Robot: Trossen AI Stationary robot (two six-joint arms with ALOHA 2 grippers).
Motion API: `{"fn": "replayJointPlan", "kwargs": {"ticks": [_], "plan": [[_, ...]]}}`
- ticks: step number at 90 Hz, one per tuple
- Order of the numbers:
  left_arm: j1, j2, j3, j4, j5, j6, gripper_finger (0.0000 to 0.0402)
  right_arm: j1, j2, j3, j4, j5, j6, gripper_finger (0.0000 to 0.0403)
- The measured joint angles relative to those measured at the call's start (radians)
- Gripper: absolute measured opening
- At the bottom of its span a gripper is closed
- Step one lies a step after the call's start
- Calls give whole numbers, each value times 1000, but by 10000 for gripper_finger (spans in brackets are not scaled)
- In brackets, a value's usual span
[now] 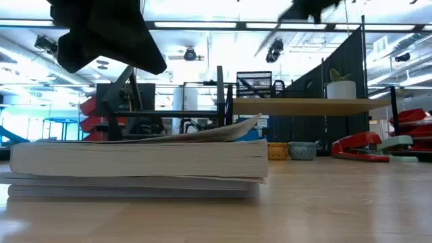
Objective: Stock shelves
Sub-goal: Remove the purple ballpen from the pen holder
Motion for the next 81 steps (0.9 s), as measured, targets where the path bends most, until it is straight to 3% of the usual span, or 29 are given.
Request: {"fn": "replayJointPlan", "kwargs": {"ticks": [10, 25, 37, 47, 56, 81], "plan": [[0, 0, 0, 0, -14, 0, 0, 112, -16, 149, -183, 20, -3, 0], [8, 0, 0, 0, -27, 0, 0, 311, 55, 342, -604, 13, 102, 0], [19, 1, 0, 8, -28, 20, 0, 428, 125, 338, -912, -68, 221, 0], [21, 0, 0, 40, -27, 70, 0, 556, 193, 275, -1127, -75, 362, 0], [25, 0, 0, 82, -27, 110, 0, 683, 254, 186, -1176, -72, 453, 0], [25, 0, 0, 264, -5, 245, 0, 936, 359, -45, -1083, -109, 631, 0]]}}
